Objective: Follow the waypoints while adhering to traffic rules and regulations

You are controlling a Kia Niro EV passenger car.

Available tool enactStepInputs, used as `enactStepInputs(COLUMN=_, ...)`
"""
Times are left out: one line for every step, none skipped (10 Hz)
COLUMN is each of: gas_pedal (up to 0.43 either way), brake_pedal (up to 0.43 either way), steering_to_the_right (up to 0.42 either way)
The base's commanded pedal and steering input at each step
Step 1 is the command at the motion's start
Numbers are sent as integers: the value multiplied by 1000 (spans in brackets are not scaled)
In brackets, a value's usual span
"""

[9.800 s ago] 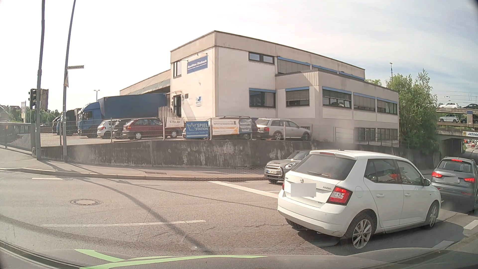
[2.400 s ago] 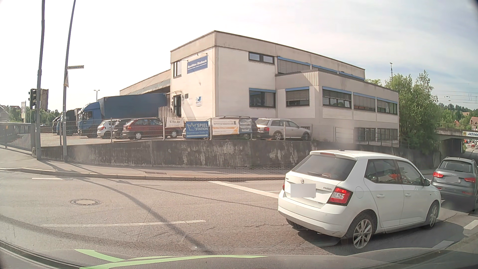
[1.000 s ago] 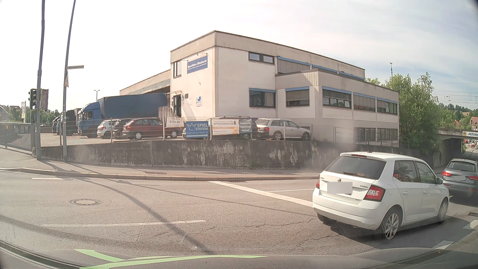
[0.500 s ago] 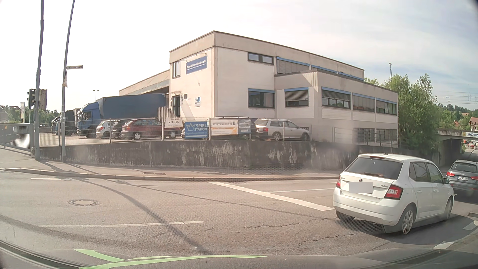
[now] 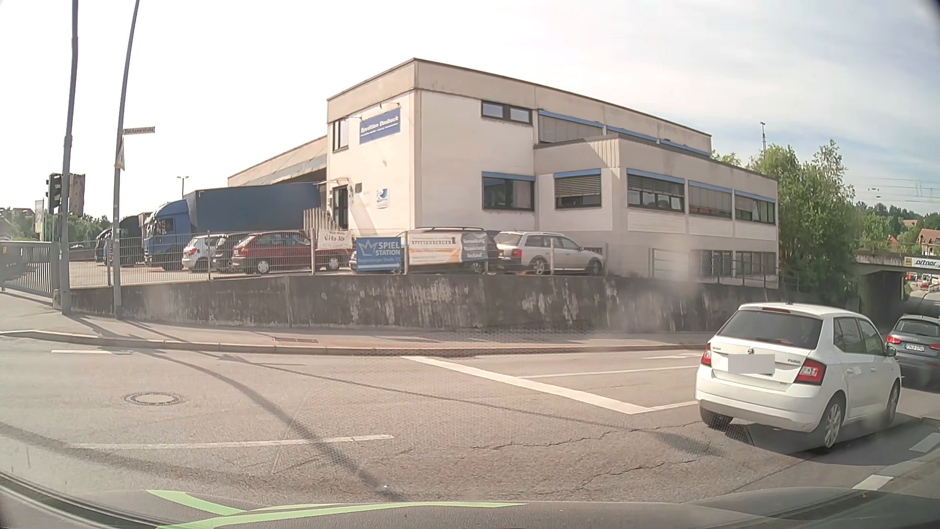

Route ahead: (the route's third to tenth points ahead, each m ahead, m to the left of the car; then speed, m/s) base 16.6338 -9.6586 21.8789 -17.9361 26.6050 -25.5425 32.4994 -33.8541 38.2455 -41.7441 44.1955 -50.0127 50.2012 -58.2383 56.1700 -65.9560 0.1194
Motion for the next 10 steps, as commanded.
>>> enactStepInputs(gas_pedal=0, brake_pedal=293, steering_to_the_right=406)
enactStepInputs(gas_pedal=0, brake_pedal=293, steering_to_the_right=407)
enactStepInputs(gas_pedal=0, brake_pedal=305, steering_to_the_right=407)
enactStepInputs(gas_pedal=0, brake_pedal=317, steering_to_the_right=407)
enactStepInputs(gas_pedal=0, brake_pedal=323, steering_to_the_right=407)
enactStepInputs(gas_pedal=0, brake_pedal=323, steering_to_the_right=407)
enactStepInputs(gas_pedal=0, brake_pedal=329, steering_to_the_right=407)
enactStepInputs(gas_pedal=0, brake_pedal=329, steering_to_the_right=407)
enactStepInputs(gas_pedal=0, brake_pedal=329, steering_to_the_right=407)
enactStepInputs(gas_pedal=0, brake_pedal=329, steering_to_the_right=407)
